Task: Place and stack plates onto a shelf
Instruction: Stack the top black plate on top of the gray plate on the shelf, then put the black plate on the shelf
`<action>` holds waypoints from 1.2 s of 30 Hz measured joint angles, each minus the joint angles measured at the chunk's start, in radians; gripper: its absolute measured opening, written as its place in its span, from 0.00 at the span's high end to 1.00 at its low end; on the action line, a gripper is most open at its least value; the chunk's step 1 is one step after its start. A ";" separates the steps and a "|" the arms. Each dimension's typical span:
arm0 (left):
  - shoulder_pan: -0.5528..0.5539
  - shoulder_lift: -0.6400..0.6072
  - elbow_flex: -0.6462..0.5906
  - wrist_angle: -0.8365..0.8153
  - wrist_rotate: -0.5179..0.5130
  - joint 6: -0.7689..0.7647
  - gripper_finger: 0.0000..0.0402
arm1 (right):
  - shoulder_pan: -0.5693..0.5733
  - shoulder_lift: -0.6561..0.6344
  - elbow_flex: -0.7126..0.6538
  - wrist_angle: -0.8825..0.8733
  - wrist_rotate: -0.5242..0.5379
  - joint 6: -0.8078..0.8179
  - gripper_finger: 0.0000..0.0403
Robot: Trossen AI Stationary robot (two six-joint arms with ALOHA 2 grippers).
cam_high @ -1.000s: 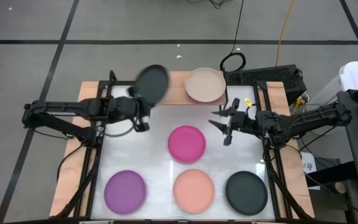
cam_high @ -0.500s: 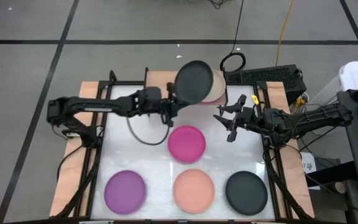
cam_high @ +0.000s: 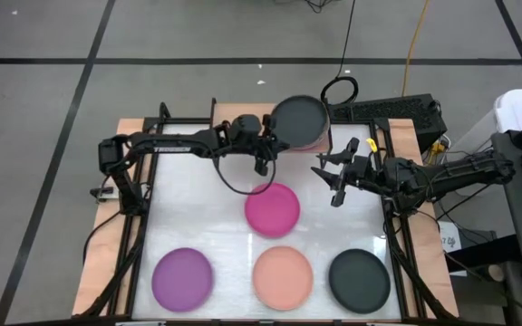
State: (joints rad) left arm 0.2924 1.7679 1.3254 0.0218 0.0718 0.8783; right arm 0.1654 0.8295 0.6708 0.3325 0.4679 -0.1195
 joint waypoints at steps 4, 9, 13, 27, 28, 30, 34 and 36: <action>0.000 0.000 0.005 0.003 -0.021 -0.010 0.83 | 0.000 0.000 0.000 -0.003 0.000 0.001 0.62; 0.000 -0.005 0.005 0.003 -0.050 -0.028 0.74 | 0.000 0.000 0.000 -0.004 0.000 0.001 0.62; -0.007 -0.005 0.005 -0.007 -0.063 -0.045 0.62 | 0.000 0.000 0.000 -0.010 0.000 0.002 0.62; -0.196 -0.338 0.005 -0.232 -0.272 -0.291 0.45 | 0.000 -0.003 -0.038 -0.007 0.002 -0.006 0.62; -0.227 -0.373 0.005 -0.249 -0.291 -0.315 0.46 | 0.000 -0.003 -0.038 -0.008 0.002 -0.003 0.62; -0.289 -0.436 0.004 -0.288 -0.345 -0.394 0.48 | 0.000 -0.003 -0.038 -0.009 0.002 0.001 0.62; -0.414 -0.552 -0.027 -0.357 -0.392 -0.603 0.54 | 0.000 -0.002 -0.038 -0.015 0.002 0.002 0.62; -0.478 -0.607 -0.095 -0.339 -0.399 -0.645 0.58 | 0.000 -0.001 -0.038 -0.016 0.002 0.003 0.62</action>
State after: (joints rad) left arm -0.1860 1.1606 1.2306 -0.3174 -0.3270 0.2330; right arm 0.1654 0.8284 0.6327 0.3164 0.4702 -0.1169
